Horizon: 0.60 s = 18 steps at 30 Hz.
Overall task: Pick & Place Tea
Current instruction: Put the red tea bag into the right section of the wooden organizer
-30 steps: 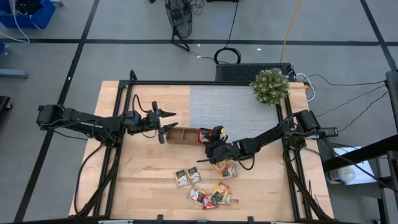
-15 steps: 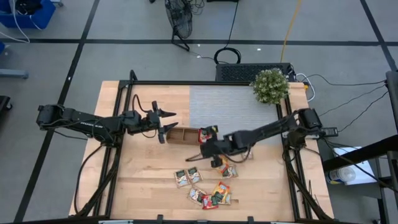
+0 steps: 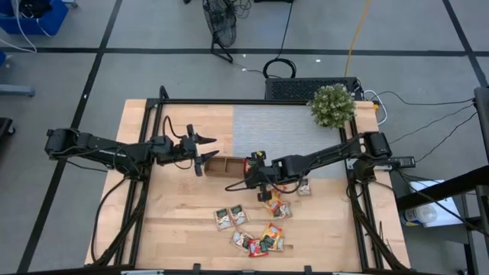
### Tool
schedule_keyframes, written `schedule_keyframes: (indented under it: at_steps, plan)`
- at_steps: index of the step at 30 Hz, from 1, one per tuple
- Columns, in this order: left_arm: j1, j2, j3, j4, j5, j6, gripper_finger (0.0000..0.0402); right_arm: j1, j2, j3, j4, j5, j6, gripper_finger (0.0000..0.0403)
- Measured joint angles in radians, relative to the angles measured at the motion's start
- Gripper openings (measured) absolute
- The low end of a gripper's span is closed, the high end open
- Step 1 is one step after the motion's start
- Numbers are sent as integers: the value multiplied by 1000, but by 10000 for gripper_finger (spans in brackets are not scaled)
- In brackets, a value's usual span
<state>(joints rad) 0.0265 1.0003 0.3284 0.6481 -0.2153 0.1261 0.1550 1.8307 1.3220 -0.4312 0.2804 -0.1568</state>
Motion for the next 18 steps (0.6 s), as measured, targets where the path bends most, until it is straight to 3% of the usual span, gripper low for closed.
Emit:
schedule_keyframes:
  at_steps: [18]
  plan:
    - [0,0,0,-1,0,0,200,-41,103,2,76,-19,-20,0]
